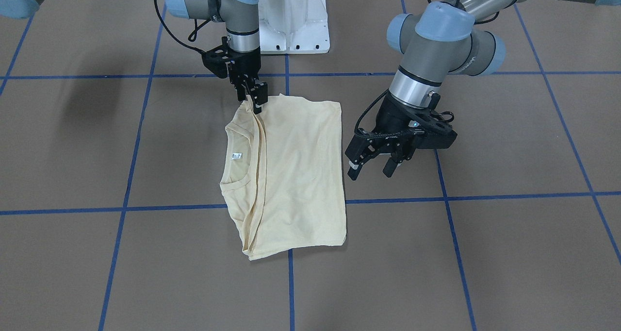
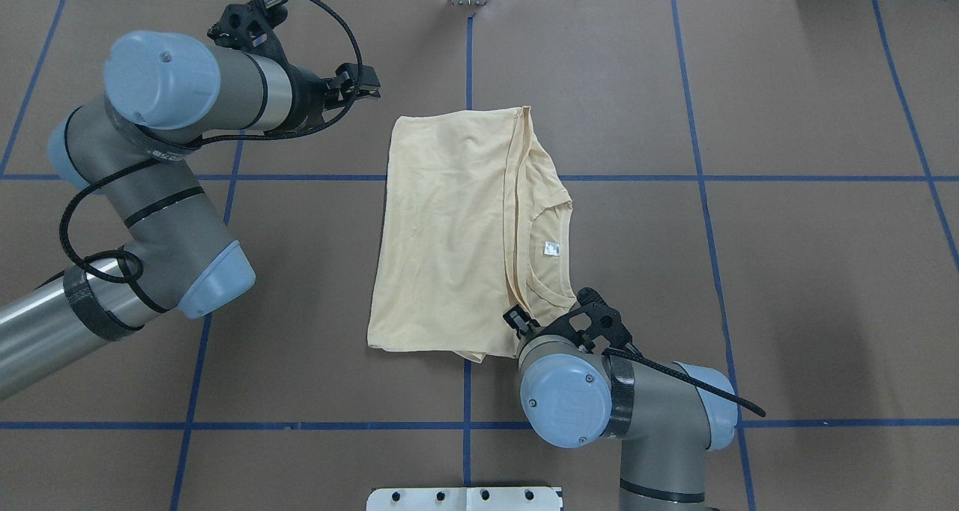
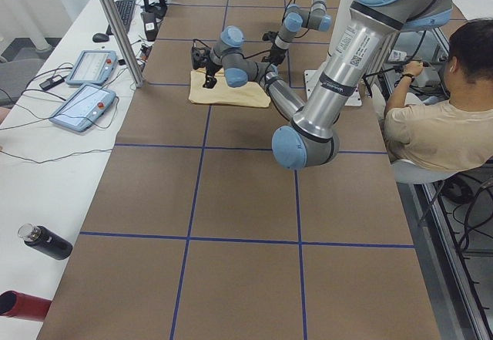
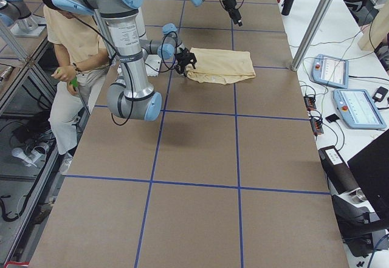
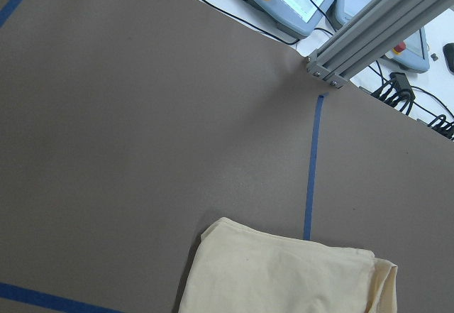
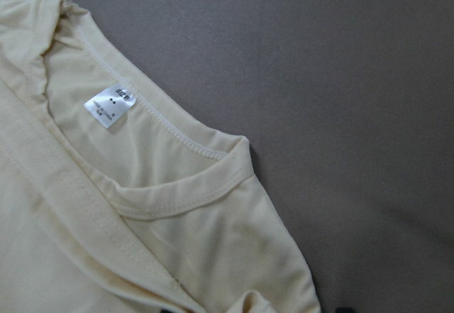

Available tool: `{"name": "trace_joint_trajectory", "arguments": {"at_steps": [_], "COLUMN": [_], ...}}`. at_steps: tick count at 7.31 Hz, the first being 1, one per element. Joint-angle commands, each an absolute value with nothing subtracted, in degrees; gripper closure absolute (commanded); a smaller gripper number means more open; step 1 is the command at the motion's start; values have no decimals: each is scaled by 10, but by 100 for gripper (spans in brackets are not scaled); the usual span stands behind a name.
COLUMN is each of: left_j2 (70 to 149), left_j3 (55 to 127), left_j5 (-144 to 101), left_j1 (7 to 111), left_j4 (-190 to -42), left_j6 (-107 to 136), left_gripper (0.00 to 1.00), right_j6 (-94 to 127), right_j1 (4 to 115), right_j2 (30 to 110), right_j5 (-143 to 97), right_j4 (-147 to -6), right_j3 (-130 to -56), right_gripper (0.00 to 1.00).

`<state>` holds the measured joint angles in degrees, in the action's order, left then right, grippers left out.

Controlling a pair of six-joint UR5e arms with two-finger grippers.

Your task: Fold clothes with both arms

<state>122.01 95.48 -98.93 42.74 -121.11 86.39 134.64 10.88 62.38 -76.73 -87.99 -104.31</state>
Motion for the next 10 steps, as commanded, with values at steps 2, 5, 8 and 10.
{"name": "trace_joint_trajectory", "arguments": {"at_steps": [2,5,8,10], "left_j2": [1223,1221,1218,1172], "left_j3": [957,960,966,1022], "left_j5": [-991,-991,-991,-1018], "left_j1": [427,427,425,418], "left_j4": [-1210,-1210,-1205,-1206], "left_j6": [866,866,866,867], "left_gripper": [1,1,1,1], "right_j6": [1353,1354,1352,1357], "right_j1": [109,109,112,109], "right_j2": [622,622,631,681], "right_j5": [-768,-772,-774,-794], "right_j4": [-879,-879,-881,-880], "right_j3": [-1042,-1047,-1066,-1119], "right_gripper": [83,100,100,100]}}
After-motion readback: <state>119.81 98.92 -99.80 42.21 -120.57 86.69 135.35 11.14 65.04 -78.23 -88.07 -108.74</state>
